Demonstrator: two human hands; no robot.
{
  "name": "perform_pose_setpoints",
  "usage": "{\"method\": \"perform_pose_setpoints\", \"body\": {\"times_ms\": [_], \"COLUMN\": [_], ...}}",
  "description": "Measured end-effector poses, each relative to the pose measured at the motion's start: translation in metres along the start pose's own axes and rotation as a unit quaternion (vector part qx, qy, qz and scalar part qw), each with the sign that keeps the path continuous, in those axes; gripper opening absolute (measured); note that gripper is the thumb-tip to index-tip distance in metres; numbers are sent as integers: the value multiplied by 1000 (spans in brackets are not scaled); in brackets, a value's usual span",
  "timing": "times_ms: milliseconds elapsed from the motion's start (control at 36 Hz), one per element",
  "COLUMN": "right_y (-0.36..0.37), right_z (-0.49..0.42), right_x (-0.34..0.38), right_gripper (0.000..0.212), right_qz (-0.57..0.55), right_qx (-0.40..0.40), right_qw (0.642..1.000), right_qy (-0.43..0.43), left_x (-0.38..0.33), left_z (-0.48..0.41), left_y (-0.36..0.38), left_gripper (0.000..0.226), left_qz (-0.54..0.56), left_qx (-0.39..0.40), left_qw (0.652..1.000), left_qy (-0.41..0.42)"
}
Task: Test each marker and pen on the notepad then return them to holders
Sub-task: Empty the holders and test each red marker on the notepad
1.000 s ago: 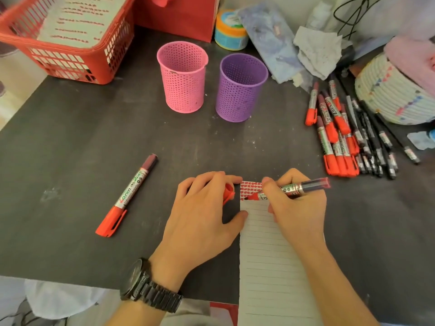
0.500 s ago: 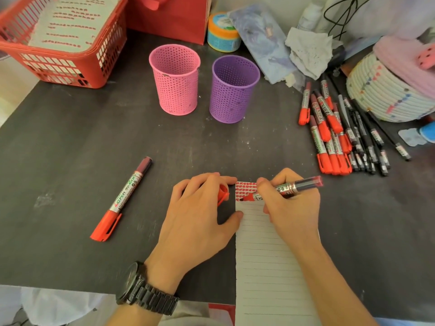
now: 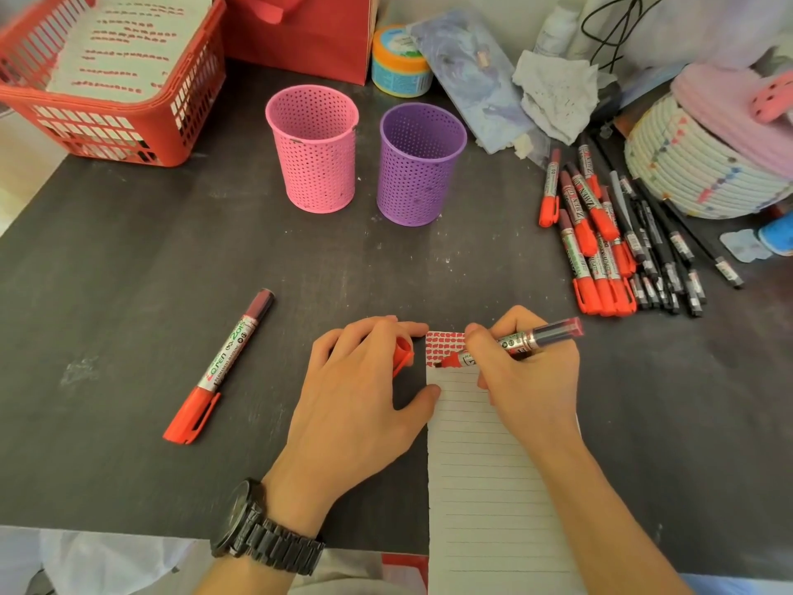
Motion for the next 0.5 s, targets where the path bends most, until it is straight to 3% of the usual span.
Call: {"method": "perform_pose_setpoints", "body": {"times_ms": [194, 361, 500], "right_y": [1, -13, -15], "right_z": [0, -3, -5], "right_x": [-1, -5, -1], "right_gripper": [31, 37, 39], "right_qz": [-4, -147, -190], "right_qx": [6, -41, -30], "right_qw": [1000, 988, 981], "right_qy": [-1, 38, 38], "left_x": [1, 3, 2], "left_z": [-1, -2, -2], "left_y": [1, 2, 2], "left_gripper": [45, 44, 46], "left_qz": [2, -9, -13], "left_qx": [6, 22, 18], "left_qw": [1000, 1000, 1000], "left_qy": [-7, -3, 1]}}
Point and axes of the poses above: each hand's wrist, its own z-axis away from the middle knuckle, its own y-axis out of the palm, x = y × z, the point moved 6 cm from there along -z, towards the middle knuckle, and after that the axes turned 1 degree about -z, right-handed, at the moved point
